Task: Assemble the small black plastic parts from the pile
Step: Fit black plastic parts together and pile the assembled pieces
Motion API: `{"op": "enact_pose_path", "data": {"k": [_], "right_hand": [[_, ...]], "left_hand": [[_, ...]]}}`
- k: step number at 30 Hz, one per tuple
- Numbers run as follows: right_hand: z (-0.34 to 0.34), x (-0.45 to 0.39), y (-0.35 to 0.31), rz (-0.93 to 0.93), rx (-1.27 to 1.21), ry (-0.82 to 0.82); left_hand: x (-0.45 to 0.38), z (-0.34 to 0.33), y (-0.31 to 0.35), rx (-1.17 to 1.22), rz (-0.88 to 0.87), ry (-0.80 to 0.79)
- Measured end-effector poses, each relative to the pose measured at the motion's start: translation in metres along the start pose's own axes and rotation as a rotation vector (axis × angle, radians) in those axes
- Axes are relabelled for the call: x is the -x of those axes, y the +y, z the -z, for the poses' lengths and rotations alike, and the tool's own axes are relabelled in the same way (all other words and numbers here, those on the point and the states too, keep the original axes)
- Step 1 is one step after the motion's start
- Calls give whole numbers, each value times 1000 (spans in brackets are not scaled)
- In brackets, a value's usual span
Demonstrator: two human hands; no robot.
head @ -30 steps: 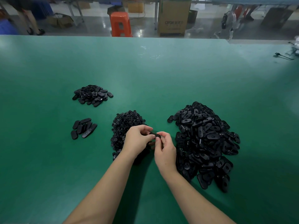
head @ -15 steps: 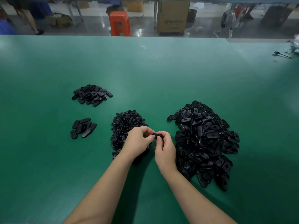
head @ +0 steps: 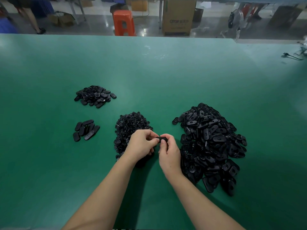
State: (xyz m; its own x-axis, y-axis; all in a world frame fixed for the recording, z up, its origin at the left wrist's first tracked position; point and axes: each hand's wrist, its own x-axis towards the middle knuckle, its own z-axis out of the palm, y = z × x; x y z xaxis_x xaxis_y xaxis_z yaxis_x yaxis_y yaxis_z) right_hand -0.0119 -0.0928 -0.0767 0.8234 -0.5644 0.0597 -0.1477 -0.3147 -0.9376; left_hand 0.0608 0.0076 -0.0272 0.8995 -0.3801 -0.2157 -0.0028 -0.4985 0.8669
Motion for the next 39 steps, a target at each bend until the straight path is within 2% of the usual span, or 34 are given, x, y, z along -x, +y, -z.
{"op": "enact_pose_path", "data": {"k": [16, 25, 29, 32, 36, 39], "right_hand": [[2, 0, -3, -13, -2, 15], [2, 1, -4, -5, 5, 12], [2, 0, -3, 0, 2, 4], [1, 1, -3, 11, -12, -14], [0, 1, -3, -9, -30, -18], [-1, 1, -2, -2, -16, -11]], "left_hand": [[3, -9, 3, 1, 32, 43], [4, -1, -1, -108, -29, -1], [6, -2, -2, -81, -42, 14], [6, -1, -2, -88, -78, 8], [5, 3, -3, -261, -187, -12], [3, 14, -9, -319, -239, 116]]}}
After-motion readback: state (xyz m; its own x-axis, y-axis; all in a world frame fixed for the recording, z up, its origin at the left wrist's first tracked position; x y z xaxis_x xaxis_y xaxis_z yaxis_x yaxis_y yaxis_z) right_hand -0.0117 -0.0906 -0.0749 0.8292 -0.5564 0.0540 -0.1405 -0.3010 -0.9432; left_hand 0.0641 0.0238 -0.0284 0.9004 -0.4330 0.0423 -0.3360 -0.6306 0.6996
